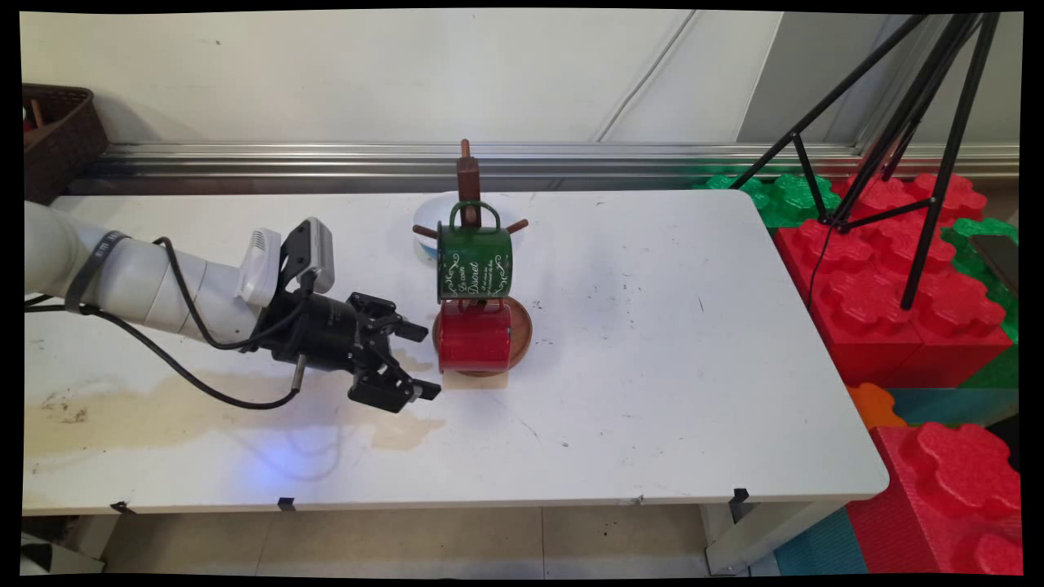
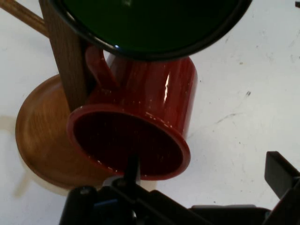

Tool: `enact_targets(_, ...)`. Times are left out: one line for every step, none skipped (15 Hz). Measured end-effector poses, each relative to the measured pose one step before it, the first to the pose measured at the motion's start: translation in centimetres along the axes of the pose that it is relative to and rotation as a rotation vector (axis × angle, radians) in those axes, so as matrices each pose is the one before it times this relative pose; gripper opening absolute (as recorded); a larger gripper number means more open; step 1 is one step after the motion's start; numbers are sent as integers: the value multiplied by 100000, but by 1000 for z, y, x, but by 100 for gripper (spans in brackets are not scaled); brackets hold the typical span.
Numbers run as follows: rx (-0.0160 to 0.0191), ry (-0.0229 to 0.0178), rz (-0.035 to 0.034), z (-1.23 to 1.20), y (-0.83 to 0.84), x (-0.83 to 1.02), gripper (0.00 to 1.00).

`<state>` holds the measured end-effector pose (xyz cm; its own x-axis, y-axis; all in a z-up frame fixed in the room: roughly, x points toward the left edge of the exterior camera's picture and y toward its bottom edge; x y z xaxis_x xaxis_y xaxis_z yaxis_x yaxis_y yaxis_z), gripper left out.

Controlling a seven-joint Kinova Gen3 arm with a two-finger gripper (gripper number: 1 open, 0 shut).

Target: Pick up the red mug from the rack

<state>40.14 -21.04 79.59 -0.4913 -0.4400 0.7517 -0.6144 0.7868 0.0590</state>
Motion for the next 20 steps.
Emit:
enact_targets(-46, 445, -278, 79, 10, -43, 100)
enact_targets(-1, 506, -272, 82, -2, -27, 100)
enact_targets(-52, 621, -362, 120, 10, -33, 100)
enact_targets(-73, 620, -291, 128, 12, -13, 100)
enact_targets(-49, 344, -205, 77, 13, -7, 100)
enact_targets(-62, 488, -283, 108, 18, -12, 100)
enact_targets(-47, 454, -310, 107, 23, -19, 100)
enact_targets(-13, 358, -316, 83, 19, -23, 100)
enact_targets(90, 524, -685, 127, 19, -76, 100)
enact_targets(79, 316, -497, 72, 9, -73, 100)
enact_targets(30, 242, -440, 56, 8, -68, 100)
enact_targets(7, 236, -496, 54, 13, -72, 100)
enact_targets(2, 239, -483, 54, 12, -67, 100)
enact_targets(-33, 227, -453, 57, 13, -69, 100)
enact_targets(11, 176, -371, 44, 5, -54, 100)
enact_targets(69, 274, -587, 66, 8, -82, 100)
enact_targets(32, 273, -637, 79, 13, -93, 100)
enact_targets(-1, 203, -495, 69, 18, -79, 100)
enact_targets(20, 133, -399, 52, 11, -68, 100)
enact_targets(2, 95, -304, 39, 13, -54, 100)
